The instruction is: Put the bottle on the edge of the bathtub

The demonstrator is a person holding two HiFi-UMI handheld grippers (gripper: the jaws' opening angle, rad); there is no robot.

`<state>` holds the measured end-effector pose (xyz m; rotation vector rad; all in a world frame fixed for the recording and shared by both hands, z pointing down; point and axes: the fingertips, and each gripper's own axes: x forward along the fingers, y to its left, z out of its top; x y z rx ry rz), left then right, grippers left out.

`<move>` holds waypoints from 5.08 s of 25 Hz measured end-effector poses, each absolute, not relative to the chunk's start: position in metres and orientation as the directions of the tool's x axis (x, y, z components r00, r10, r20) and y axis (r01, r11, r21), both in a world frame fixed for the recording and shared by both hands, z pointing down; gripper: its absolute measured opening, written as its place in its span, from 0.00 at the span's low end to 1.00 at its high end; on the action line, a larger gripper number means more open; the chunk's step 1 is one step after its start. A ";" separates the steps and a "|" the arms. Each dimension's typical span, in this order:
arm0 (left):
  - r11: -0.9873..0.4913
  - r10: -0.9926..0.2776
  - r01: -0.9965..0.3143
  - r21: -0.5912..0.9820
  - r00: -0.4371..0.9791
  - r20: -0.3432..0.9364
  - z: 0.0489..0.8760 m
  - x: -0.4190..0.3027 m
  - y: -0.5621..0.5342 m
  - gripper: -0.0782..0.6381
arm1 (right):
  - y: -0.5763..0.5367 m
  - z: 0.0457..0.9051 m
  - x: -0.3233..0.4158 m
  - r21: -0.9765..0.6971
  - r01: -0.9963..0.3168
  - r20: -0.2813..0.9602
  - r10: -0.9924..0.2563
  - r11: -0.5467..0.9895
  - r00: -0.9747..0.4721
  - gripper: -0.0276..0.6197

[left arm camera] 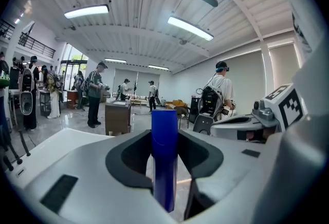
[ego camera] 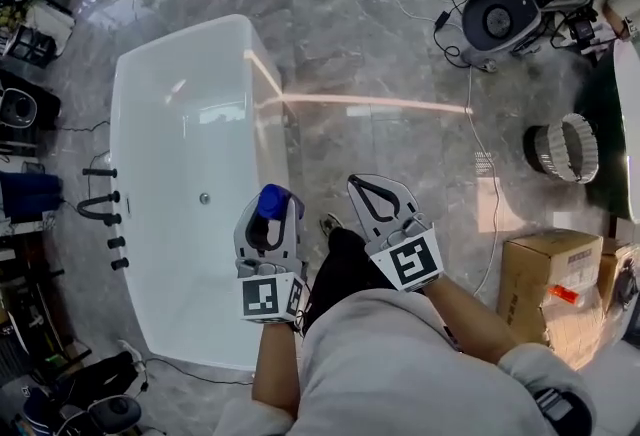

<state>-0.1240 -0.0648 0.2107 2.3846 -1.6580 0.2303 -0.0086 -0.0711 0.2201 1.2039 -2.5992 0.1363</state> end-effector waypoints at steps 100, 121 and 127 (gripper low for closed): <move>-0.215 -0.899 -0.969 0.125 0.246 0.362 0.698 -0.116 -0.377 0.33 | -0.407 0.694 -0.012 -0.014 -0.584 0.399 -0.531 0.811 -0.748 0.05; -0.223 -0.888 -0.973 0.059 0.228 0.400 0.920 -0.152 -0.394 0.33 | -0.419 0.910 -0.020 0.002 -0.558 0.433 -0.504 0.830 -0.747 0.05; -0.210 -0.903 -0.976 0.053 0.214 0.373 0.962 -0.158 -0.403 0.33 | -0.431 0.952 -0.023 0.077 -0.499 0.455 -0.475 0.863 -0.753 0.05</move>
